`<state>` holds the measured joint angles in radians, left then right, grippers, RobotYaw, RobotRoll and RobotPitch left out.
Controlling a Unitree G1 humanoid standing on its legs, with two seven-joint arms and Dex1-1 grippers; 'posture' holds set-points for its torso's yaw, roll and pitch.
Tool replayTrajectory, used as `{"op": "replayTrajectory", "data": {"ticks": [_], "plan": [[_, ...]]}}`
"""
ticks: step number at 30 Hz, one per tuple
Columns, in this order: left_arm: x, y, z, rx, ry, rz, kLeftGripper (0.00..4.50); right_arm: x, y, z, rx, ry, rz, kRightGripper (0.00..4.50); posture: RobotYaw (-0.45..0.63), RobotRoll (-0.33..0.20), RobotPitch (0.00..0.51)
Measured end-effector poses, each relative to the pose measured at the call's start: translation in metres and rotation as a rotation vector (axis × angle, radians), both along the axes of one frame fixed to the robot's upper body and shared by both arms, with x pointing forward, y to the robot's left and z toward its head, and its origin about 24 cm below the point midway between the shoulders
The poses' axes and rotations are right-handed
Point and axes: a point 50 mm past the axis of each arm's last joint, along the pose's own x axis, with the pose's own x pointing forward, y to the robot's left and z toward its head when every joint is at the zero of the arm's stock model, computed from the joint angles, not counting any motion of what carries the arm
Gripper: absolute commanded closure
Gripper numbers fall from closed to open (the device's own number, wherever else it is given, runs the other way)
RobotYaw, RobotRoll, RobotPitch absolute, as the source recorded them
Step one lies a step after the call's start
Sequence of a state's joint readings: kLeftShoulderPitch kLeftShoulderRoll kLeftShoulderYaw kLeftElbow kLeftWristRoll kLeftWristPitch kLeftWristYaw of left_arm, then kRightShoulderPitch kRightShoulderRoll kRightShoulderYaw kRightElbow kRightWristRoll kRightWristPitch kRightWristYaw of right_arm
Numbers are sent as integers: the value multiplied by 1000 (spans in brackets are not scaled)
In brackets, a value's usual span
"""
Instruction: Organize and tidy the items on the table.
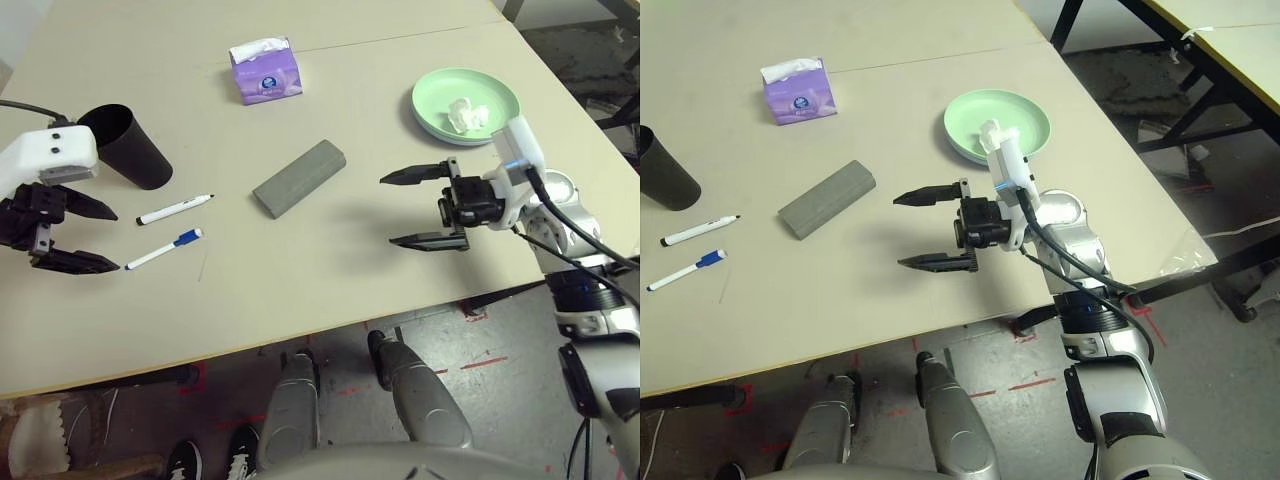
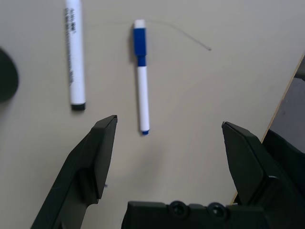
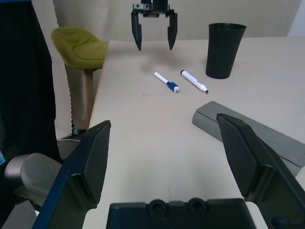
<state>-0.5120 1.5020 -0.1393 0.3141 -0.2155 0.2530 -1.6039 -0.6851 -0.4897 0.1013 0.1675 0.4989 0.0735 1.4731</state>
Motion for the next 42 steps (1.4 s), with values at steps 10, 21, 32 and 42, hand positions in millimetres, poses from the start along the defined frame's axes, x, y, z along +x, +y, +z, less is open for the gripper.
{"op": "replayTrajectory", "data": {"ticks": [10, 21, 32, 42], "plan": [[11, -7, -32, 19, -20, -42, 25, 1, 3, 5, 13, -2, 2, 0, -142, 0, 274], [18, -15, -42, 56, -44, -47, 25, -2, 7, 10, 18, -6, 4, 0, -162, 0, 266], [20, -16, -52, 55, -28, -20, 25, -4, 8, 14, 21, -8, 1, 0, -167, 0, 262], [21, -14, -57, 116, -21, -24, 25, -4, 9, 15, 22, -1, -2, 0, -172, 0, 262]]}}
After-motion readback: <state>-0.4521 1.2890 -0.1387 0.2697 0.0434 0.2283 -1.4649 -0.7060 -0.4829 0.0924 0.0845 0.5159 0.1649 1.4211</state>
